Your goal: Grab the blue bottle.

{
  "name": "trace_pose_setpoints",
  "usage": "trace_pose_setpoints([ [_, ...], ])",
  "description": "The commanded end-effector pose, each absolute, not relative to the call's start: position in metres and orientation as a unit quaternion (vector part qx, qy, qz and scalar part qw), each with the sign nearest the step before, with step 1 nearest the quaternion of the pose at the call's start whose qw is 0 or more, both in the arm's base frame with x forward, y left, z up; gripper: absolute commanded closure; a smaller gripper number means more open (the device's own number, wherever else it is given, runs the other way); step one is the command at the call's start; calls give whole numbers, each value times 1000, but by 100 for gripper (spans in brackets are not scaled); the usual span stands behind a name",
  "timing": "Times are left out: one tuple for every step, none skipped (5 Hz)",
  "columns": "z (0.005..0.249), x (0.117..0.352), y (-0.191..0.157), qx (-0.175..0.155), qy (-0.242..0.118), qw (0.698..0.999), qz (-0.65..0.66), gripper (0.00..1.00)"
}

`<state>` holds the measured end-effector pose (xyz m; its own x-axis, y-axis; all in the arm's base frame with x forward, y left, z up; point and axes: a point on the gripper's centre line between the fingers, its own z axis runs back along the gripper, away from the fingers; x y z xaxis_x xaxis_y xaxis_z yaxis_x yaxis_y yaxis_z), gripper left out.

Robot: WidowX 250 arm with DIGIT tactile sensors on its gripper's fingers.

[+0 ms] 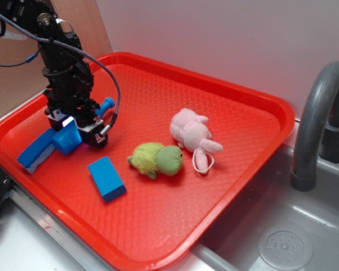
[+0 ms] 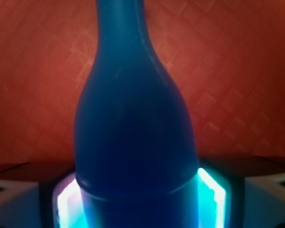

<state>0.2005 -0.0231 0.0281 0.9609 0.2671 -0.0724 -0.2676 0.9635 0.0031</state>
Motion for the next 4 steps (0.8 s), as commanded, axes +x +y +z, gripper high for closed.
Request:
trace_pose_setpoints([
  [132,210,-36,-83,-69,994,22,100],
  [182,215,-50,-56,-78,995,-20,100],
  [232,207,-69,-48,-104,993,-30,100],
  [250,204,-68,-67,-107,991,-33,100],
])
